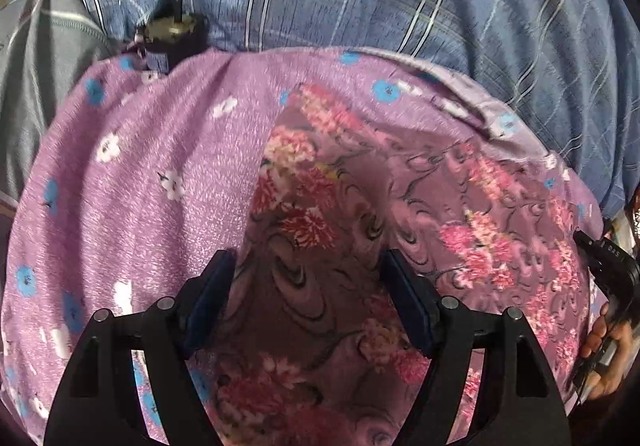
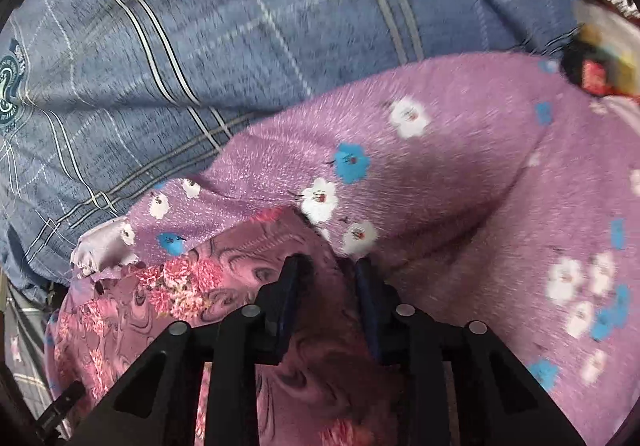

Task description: Fold small clothes

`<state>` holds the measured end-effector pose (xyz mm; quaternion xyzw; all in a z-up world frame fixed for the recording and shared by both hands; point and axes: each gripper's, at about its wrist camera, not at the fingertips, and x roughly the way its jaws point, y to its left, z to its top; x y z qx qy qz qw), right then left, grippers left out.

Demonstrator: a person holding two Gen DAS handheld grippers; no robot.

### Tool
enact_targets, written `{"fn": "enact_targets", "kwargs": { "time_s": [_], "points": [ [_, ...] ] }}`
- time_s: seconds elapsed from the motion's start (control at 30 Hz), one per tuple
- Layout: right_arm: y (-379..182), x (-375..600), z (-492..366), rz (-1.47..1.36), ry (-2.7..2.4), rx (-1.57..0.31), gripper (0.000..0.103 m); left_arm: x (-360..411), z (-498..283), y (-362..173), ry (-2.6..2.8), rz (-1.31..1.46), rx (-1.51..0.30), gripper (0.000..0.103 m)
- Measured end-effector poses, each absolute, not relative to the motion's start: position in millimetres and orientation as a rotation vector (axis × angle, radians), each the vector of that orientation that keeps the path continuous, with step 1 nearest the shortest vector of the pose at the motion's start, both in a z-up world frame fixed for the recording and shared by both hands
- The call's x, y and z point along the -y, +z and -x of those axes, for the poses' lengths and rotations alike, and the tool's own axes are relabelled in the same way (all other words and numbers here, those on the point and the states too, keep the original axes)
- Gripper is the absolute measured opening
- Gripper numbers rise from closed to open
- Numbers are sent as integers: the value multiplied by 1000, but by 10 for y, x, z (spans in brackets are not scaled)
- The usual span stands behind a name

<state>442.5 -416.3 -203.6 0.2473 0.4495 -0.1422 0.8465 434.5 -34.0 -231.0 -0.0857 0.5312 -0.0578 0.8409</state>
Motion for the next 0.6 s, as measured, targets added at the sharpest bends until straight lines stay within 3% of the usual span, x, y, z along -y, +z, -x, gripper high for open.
{"fn": "enact_targets", "kwargs": {
  "time_s": [0.23,0.47,0.6],
  "points": [
    [-1572,3717,-3622,-512,-134,-821,36,389,-4025,-1961,-203,181,-1011,77],
    [-1904,3128,-3139,-544,-19,-936,37,663,-3721,-2079,-245,22,-1043,79],
    [-2039,2976,-3091,-414,-46,-979,35,650,-3449,-2274,-183,-126,-1042,84]
  ]
}}
